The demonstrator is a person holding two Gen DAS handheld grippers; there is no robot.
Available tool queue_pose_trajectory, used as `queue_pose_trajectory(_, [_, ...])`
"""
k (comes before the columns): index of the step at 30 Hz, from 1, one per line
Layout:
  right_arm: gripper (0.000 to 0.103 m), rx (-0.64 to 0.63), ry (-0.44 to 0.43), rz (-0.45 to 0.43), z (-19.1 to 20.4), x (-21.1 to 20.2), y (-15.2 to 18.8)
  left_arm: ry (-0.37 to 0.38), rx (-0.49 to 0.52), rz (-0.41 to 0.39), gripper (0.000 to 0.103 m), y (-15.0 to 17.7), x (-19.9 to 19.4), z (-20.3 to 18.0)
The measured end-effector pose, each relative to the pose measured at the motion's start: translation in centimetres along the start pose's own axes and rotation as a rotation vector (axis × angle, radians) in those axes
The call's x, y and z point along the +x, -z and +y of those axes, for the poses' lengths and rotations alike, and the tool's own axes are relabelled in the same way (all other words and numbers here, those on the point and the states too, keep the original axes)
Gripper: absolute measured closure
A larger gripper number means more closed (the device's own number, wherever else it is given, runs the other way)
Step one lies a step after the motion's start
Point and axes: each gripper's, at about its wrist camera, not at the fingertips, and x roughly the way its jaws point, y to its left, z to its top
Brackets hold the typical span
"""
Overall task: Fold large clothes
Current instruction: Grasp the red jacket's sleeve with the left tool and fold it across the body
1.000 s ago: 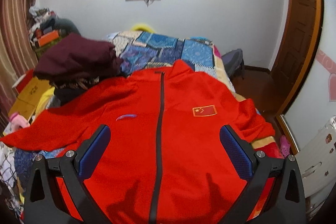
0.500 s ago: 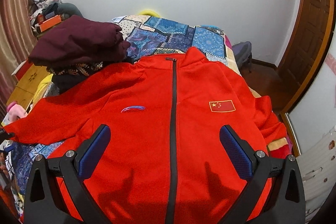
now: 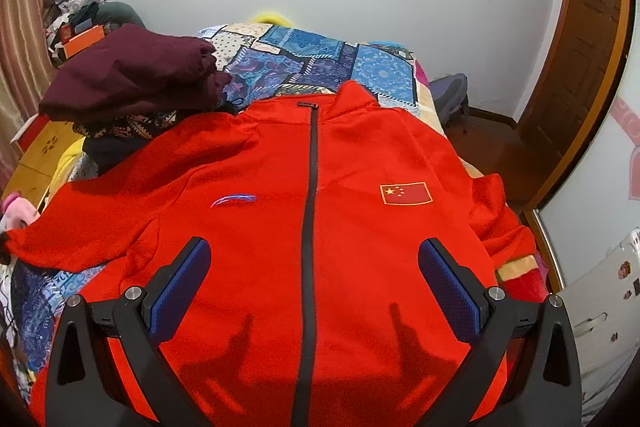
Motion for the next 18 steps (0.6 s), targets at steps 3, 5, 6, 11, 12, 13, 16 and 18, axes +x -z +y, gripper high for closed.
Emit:
queue_pose_trajectory(3, [0.000,0.015,-0.002,-0.008,-0.6,-0.2,0.1,0.038,0.088,-0.039,0.100,-0.6,-1.9,-3.5])
queue_pose_trajectory(5, [0.000,0.025,-0.003,-0.011,-1.1,-0.3,0.3,0.088,0.156,-0.069,0.101,-0.9,-3.3,-6.5])
queue_pose_trajectory(6, [0.000,0.027,-0.003,-0.011,-1.1,-0.3,0.3,0.124,0.189,-0.085,0.101,-1.0,-4.2,-8.2])
queue_pose_trajectory(11, [0.000,0.044,0.011,-0.024,-2.3,-0.7,0.7,0.322,0.331,-0.128,0.101,-0.7,-8.2,-16.3])
queue_pose_trajectory(12, [0.000,0.047,0.013,-0.029,-2.6,-0.9,0.7,0.364,0.362,-0.133,0.101,-0.5,-9.0,-18.0])
queue_pose_trajectory(13, [0.000,0.049,0.015,-0.032,-2.8,-0.9,0.7,0.396,0.390,-0.137,0.101,-0.2,-9.6,-19.4])
queue_pose_trajectory(16, [0.000,0.054,0.017,-0.036,-3.6,-0.9,0.8,0.504,0.490,-0.133,0.101,1.4,-11.5,-24.4])
queue_pose_trajectory(18, [0.000,0.057,0.019,-0.037,-4.0,-0.9,0.9,0.567,0.556,-0.120,0.101,3.0,-12.4,-27.8])
